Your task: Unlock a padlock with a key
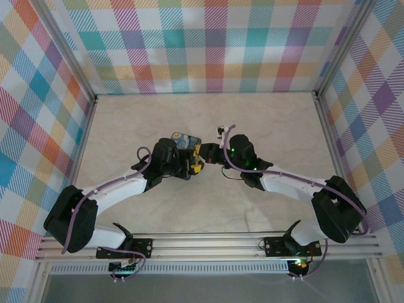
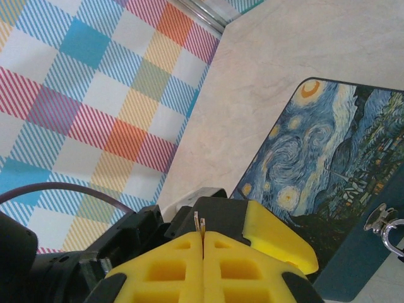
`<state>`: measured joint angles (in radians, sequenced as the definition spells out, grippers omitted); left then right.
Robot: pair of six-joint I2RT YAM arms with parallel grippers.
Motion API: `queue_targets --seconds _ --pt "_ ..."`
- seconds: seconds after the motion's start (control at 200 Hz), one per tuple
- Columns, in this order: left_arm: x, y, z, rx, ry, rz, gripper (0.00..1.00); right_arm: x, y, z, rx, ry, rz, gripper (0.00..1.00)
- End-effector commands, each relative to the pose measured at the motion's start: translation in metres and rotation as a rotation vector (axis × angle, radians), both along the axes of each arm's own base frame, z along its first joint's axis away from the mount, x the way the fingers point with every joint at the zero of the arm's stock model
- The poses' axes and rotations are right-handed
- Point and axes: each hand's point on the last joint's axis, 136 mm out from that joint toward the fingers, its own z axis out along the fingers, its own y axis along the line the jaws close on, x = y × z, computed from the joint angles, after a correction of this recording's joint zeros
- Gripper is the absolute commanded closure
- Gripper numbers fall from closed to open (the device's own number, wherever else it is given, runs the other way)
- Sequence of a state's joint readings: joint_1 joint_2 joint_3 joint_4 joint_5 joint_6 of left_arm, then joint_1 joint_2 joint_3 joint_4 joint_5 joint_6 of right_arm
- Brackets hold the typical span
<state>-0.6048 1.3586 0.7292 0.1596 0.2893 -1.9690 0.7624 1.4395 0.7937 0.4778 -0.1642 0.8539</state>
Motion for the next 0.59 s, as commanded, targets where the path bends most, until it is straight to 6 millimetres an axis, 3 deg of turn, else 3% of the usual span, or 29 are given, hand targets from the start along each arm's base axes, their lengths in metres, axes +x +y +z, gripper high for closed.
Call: queue_targets --seconds 0.0,0.59 --pt "0.006 0.004 0.004 -0.061 0.041 0.067 0.59 0.004 0.009 0.017 0.048 -0.03 0.005 1.0" --pt "0.006 0.015 0.003 -0.047 0.041 0.085 0.86 0.006 0.006 0.012 0.04 -0.025 -0.016 1.0"
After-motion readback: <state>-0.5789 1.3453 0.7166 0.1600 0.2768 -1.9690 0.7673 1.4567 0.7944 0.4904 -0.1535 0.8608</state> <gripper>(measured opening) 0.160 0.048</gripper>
